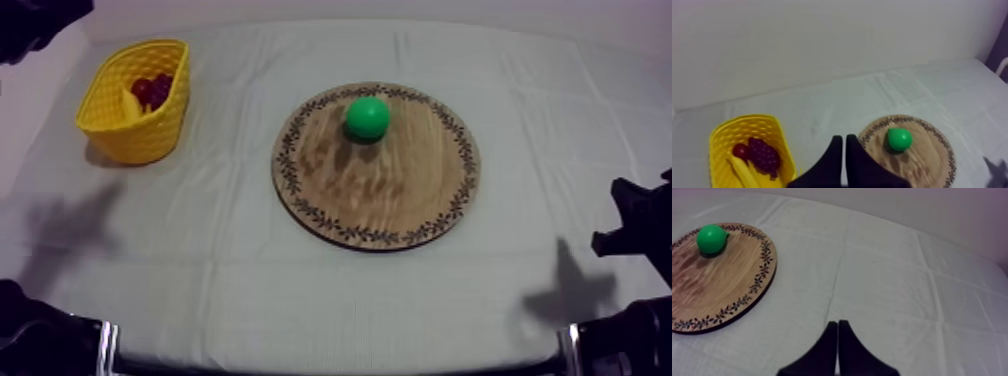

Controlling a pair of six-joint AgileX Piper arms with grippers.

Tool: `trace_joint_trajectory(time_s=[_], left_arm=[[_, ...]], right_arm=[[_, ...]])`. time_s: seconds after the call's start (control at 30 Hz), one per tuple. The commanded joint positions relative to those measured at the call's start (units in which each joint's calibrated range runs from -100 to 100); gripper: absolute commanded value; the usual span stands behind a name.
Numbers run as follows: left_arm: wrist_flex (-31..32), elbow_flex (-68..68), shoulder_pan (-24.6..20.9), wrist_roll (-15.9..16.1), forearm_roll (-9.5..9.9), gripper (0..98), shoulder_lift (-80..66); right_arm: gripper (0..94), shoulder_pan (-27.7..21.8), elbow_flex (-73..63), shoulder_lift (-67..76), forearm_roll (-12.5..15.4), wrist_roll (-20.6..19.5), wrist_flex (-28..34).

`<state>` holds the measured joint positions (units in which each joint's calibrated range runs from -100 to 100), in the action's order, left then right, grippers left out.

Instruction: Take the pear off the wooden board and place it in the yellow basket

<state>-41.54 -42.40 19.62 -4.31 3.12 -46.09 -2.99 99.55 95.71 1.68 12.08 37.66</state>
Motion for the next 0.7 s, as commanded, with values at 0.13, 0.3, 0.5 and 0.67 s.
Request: trace_joint_trajectory(time_s=[0.13,0.3,0.5,0.67], left_arm=[[-0.4,4.7,3.4,-0.5,-0.01,0.0,12.9],[-0.4,7.5,4.9,-0.7,-0.18,0.0,20.9],[-0.6,11.5,5.8,-0.6,-0.43,0.0,29.4],[-3.4,17.9,6.6,-0.5,-0.59,0.0,36.8]], right_arm=[[0.3,-0.1,0.0,0.0,0.0,0.0,0.0],[0.3,-0.1,0.0,0.0,0.0,0.0,0.0],[0.3,-0.1,0.0,0.0,0.0,0.0,0.0],[0.3,-0.1,0.0,0.0,0.0,0.0,0.0]])
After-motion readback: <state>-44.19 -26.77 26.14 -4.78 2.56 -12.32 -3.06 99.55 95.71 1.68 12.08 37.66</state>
